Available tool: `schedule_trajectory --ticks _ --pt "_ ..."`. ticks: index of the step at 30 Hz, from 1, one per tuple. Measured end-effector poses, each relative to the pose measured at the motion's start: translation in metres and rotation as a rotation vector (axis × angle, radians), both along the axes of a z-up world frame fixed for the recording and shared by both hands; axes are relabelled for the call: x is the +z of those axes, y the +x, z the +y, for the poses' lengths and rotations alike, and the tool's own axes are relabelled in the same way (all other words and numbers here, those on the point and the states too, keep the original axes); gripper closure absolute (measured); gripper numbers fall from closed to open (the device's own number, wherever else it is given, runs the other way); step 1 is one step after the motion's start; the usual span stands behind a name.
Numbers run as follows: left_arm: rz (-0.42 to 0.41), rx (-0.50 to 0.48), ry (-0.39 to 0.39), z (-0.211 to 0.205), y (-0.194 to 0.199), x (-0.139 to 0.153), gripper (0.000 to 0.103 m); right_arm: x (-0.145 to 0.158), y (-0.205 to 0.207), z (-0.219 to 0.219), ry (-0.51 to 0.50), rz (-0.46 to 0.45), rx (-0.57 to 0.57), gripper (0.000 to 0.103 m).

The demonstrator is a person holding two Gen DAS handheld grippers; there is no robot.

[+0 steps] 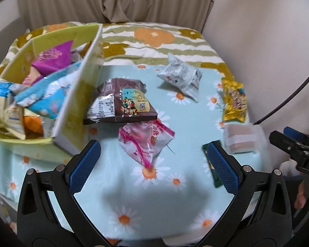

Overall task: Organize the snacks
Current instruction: 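Move both tools back over the remaining snacks on the table, then grasp the pink-and-white candy bag with the left tool while the right tool grasps the translucent pink pack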

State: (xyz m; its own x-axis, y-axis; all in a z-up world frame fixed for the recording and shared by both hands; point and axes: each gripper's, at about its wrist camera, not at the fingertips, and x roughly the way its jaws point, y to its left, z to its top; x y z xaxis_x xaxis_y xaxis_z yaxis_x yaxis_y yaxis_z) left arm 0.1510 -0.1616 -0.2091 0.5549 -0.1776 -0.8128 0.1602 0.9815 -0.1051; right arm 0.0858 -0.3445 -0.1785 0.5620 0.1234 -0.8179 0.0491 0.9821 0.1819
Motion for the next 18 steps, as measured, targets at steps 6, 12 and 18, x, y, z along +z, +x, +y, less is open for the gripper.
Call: schedule_trajectory --ticks 6,12,18 --pt "0.004 -0.064 0.098 -0.015 0.024 -0.045 0.001 -0.035 0.009 -0.008 -0.009 0.026 -0.035 0.005" --pt "0.049 -0.117 0.145 -0.019 0.049 -0.073 0.001 -0.059 0.019 -0.010 -0.008 0.059 -0.072 0.005" --pt "0.155 -0.136 0.113 -0.020 0.073 -0.098 0.001 -0.076 0.031 -0.010 -0.017 0.109 -0.103 0.005"
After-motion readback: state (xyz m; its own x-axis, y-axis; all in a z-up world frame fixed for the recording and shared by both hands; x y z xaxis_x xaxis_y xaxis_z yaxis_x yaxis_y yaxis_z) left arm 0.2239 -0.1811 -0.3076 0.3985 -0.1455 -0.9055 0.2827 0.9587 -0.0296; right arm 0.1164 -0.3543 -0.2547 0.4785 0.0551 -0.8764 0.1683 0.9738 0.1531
